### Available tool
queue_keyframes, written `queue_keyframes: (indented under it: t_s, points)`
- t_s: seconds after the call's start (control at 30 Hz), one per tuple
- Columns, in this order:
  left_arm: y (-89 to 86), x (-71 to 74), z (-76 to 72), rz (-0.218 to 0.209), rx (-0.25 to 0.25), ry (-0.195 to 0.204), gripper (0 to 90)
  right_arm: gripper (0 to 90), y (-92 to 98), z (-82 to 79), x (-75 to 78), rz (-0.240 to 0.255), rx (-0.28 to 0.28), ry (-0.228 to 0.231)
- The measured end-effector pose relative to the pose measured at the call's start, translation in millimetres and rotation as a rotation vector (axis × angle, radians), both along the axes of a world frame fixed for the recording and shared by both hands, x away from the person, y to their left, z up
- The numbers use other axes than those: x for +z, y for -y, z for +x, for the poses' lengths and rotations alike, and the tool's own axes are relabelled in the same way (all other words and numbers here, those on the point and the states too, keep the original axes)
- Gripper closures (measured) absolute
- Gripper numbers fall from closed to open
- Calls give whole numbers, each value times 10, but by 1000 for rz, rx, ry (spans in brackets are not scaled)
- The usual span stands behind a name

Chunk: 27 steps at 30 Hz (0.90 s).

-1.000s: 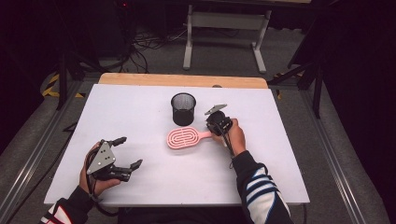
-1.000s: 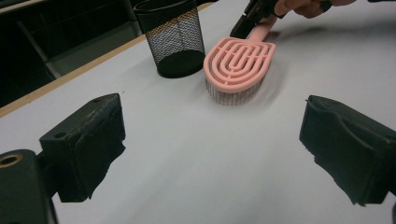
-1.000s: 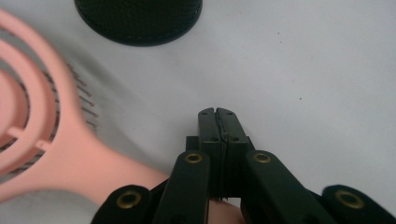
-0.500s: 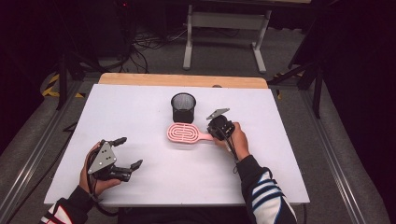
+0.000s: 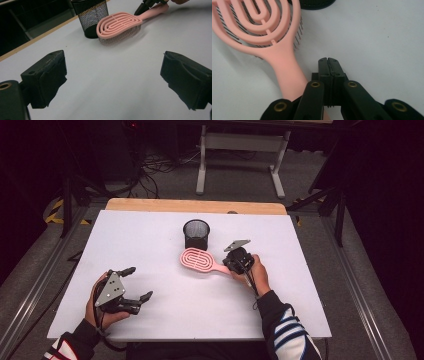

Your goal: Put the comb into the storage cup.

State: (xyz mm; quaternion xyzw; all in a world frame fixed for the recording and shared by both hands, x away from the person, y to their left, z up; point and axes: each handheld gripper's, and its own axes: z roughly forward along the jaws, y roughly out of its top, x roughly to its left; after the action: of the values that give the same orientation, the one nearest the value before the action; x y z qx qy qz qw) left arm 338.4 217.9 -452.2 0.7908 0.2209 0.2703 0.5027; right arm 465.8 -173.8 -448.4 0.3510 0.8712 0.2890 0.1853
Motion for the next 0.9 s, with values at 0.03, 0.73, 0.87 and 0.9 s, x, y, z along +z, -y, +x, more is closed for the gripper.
queue_keyframes:
  t_s: [0.03,0.73,0.87,0.9]
  points:
    - [0,0,0,0,0,0,78,900,0,0,0,0,0,0]
    - [3,-2,-3,5,2,-2,78,810,126,-101,1,49,-4,39]
    - [6,-9,5,2,1,-5,78,796,181,-118,49,106,-14,67]
    - [8,-10,5,5,1,-5,78,789,224,-143,108,145,-13,102]
